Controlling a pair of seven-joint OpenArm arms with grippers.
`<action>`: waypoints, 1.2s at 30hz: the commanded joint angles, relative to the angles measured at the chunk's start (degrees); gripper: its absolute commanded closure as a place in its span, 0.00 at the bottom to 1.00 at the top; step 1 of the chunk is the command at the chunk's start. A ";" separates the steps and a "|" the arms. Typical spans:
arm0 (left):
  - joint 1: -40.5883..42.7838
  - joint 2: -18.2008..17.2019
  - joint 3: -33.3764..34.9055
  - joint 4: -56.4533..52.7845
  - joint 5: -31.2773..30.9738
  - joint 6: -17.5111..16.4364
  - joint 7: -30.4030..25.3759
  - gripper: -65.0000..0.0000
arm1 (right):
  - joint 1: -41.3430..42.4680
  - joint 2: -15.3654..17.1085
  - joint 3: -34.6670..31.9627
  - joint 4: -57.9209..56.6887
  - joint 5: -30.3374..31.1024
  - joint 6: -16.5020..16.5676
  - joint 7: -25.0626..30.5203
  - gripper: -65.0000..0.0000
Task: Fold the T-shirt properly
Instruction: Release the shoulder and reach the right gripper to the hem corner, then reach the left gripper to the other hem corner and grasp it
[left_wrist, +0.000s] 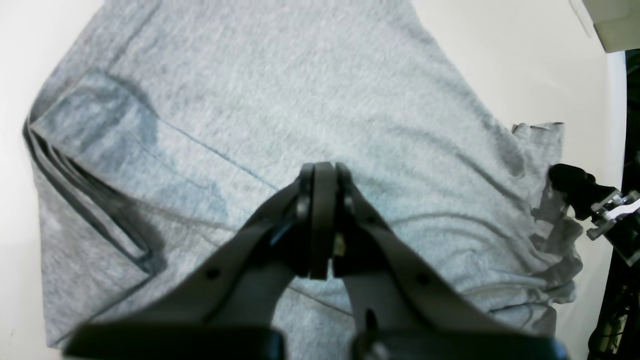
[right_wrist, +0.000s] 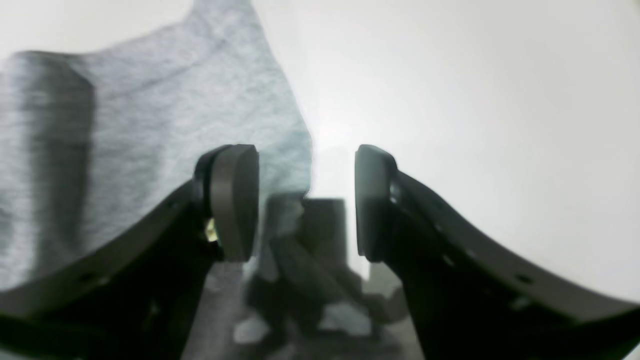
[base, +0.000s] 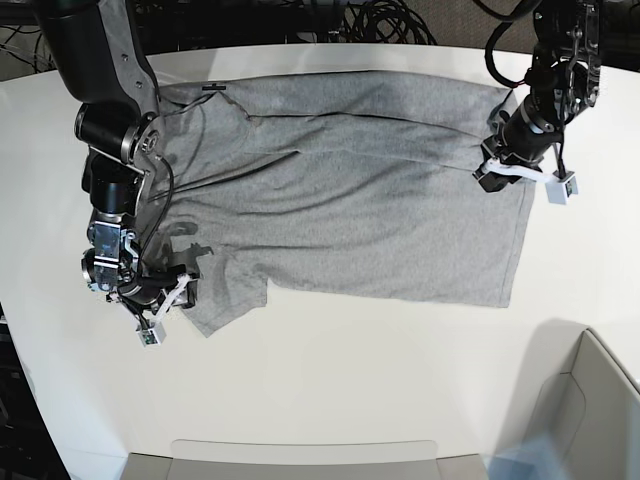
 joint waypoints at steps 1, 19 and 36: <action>-0.42 -0.69 -0.31 0.82 -0.84 0.58 -0.14 1.00 | 0.97 0.06 -0.29 -0.85 -0.59 1.73 -2.01 0.52; -42.26 -1.83 3.03 -35.75 1.10 -10.85 14.81 0.62 | 1.06 -1.35 -0.29 -2.60 -0.68 6.13 -2.01 0.52; -56.15 0.11 11.82 -70.56 28.09 -35.29 -2.60 0.62 | 0.80 -0.47 -0.29 -2.43 -0.68 6.13 -2.01 0.52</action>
